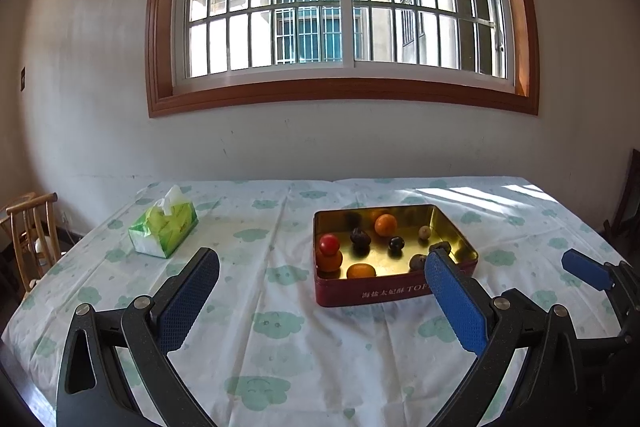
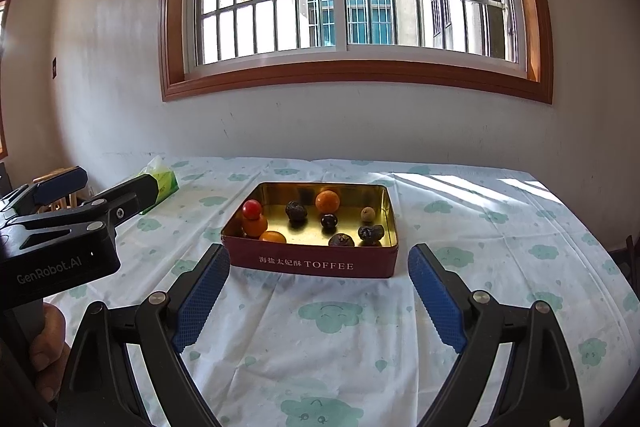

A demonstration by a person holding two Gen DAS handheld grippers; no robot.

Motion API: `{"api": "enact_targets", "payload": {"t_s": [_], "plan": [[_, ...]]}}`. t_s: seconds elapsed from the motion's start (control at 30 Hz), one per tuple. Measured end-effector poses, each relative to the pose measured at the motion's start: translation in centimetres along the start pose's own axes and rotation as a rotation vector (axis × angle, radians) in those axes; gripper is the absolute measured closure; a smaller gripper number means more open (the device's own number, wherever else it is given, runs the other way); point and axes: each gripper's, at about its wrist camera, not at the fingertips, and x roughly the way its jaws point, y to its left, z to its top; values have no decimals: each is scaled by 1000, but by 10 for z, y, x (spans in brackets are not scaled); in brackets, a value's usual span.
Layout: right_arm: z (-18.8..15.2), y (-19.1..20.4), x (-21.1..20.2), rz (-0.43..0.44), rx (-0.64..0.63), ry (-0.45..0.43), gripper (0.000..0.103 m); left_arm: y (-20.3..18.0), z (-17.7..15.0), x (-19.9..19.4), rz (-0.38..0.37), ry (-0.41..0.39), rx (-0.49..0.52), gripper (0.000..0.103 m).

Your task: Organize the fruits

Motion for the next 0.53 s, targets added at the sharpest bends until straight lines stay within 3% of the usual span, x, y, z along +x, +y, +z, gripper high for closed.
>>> {"api": "enact_targets", "payload": {"t_s": [0.27,0.37,0.53], "plan": [[-10,-25,32,4,31,81,12,-2,3,34,-4,46,-16,1],[-16,-49,54,10,80,154,11,-5,4,46,9,65,-3,1],[-25,-102,98,-82,81,302,9,-6,3,65,9,120,-8,1]]}}
